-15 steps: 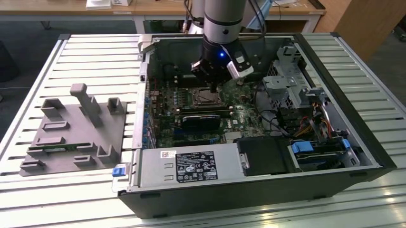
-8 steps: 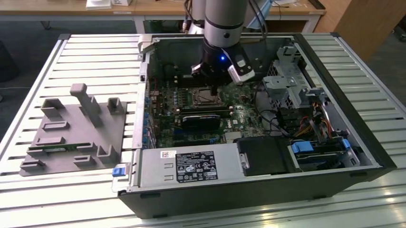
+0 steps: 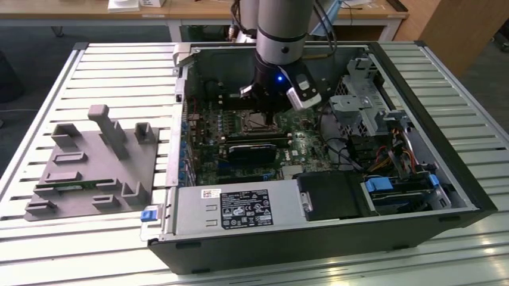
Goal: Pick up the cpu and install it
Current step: 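Install the second cpu locking lever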
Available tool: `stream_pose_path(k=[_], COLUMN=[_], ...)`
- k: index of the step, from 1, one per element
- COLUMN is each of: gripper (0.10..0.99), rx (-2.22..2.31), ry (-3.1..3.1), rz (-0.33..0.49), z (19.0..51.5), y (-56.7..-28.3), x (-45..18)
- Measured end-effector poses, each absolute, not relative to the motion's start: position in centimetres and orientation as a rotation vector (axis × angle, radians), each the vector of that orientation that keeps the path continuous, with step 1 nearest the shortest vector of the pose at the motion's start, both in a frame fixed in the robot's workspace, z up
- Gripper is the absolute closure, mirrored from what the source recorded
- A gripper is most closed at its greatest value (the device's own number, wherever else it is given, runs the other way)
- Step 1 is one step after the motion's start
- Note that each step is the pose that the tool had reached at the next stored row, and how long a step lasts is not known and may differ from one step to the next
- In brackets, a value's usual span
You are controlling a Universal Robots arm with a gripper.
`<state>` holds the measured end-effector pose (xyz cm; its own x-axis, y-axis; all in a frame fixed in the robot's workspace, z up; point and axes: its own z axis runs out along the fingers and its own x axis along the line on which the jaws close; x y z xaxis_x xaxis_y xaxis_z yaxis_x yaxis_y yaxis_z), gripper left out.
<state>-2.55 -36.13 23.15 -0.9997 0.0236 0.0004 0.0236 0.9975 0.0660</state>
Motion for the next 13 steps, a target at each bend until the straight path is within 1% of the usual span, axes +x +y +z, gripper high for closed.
stream_pose_path(k=[13], gripper=[0.98], rx=[0.037], ry=[3.14], rz=[0.104], z=[22.8], y=[-36.6], x=[-4.9])
